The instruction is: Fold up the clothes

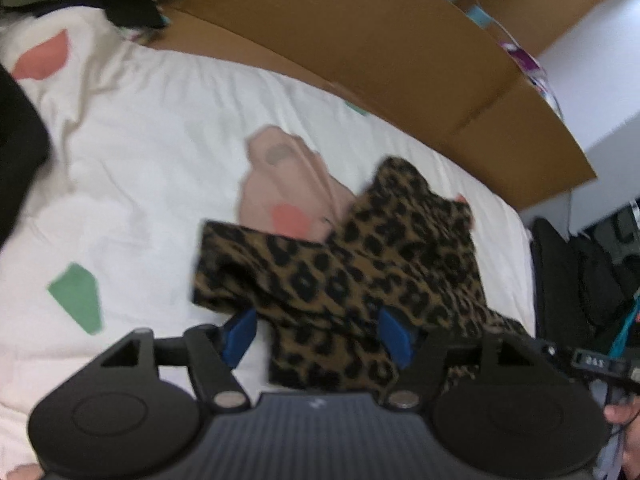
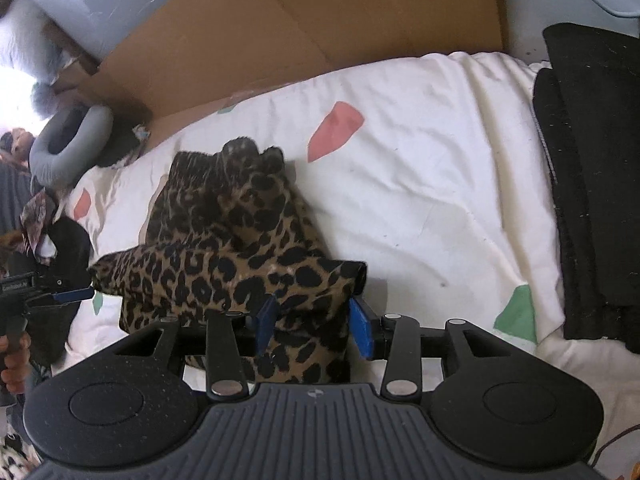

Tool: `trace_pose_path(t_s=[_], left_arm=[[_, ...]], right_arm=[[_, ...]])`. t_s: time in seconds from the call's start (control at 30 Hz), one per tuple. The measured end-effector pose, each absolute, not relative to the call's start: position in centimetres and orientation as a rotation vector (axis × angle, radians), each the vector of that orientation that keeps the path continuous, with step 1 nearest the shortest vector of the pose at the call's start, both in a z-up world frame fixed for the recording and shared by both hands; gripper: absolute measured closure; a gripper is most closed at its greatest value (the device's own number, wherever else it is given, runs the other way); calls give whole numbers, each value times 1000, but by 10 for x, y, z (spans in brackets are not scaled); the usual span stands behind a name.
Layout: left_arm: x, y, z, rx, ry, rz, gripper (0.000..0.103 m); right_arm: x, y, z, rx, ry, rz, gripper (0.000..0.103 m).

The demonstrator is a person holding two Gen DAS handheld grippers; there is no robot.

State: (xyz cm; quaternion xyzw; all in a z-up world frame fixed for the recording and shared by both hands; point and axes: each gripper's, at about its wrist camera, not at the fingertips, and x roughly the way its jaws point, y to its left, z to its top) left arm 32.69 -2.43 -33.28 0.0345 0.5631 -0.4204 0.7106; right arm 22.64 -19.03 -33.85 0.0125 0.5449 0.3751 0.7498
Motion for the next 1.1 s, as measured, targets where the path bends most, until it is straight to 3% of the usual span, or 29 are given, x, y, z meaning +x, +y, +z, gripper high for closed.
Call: trace_pose_path(t_s=[0.3, 1.1], left_arm=[[300, -46, -355, 154, 1291, -989, 33], [320, -81, -348, 233, 1181, -1050, 34]], right_arm=[[215, -178, -343, -30, 1179, 823, 43], [250, -161, -346, -96, 1145, 813, 43]])
